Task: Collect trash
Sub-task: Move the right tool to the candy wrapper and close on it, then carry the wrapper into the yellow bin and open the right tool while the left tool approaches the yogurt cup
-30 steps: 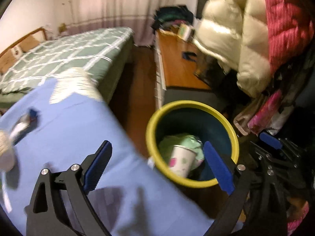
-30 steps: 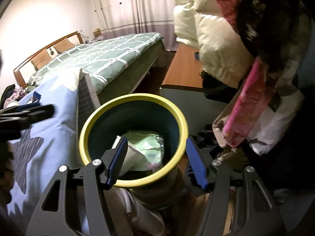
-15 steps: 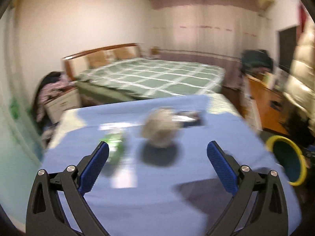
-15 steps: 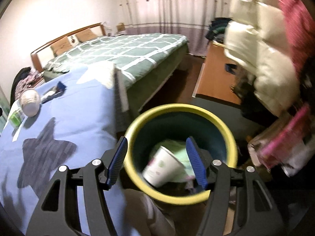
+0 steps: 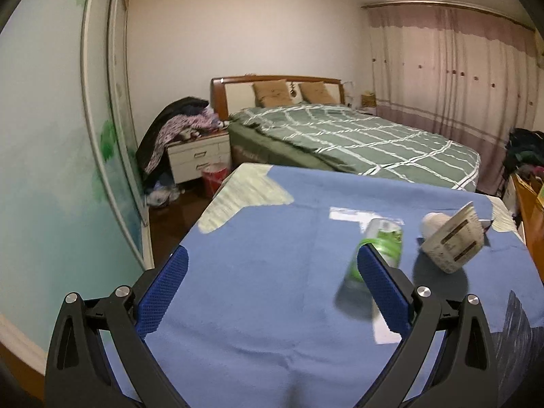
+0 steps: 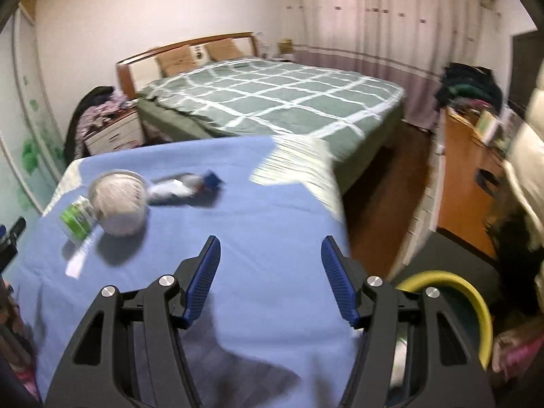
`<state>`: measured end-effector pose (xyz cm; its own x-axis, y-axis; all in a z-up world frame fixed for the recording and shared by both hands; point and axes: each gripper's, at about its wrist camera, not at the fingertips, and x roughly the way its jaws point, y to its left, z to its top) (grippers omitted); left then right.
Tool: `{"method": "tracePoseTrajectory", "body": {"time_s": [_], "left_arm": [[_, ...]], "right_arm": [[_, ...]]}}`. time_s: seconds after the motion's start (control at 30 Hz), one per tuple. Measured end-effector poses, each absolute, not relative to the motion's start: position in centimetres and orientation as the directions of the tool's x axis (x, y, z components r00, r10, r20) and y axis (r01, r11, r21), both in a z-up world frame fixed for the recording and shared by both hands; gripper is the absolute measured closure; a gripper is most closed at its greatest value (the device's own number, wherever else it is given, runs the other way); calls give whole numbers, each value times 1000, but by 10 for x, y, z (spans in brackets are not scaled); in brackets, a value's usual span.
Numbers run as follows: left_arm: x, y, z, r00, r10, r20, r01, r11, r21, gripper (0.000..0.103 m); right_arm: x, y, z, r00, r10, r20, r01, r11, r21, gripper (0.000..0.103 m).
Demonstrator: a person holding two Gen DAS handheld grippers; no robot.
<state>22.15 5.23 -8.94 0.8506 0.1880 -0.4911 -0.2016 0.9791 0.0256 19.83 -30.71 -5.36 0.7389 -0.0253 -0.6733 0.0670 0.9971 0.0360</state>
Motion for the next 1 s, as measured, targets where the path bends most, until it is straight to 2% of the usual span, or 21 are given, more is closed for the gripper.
{"method": "tracePoseTrajectory", "body": {"time_s": [0.2,0.43,0.73,0.9,1.0], "left_arm": [[214,48,-87,858,225,-462,-229,972,49,5],[209,34,-83,864,234,-446,-223,972,77,5],[202,28,-80,869,221,-443,-209,975,77,5],[199,25,-78,875,214,-435,-203,976,73,5],[197,23,-77,879,205,-432,-192,979,73,5]], "right_arm": [[268,-282,-62,710,59,-702,44,991,128,44],[338,-264,-78,659,15,-752,121,985,125,44],[366,-256,-106,582,23,-813,222,957,186,44],[366,-258,-115,580,39,-813,250,942,224,64],[362,-263,-111,603,53,-796,246,937,249,69]]}}
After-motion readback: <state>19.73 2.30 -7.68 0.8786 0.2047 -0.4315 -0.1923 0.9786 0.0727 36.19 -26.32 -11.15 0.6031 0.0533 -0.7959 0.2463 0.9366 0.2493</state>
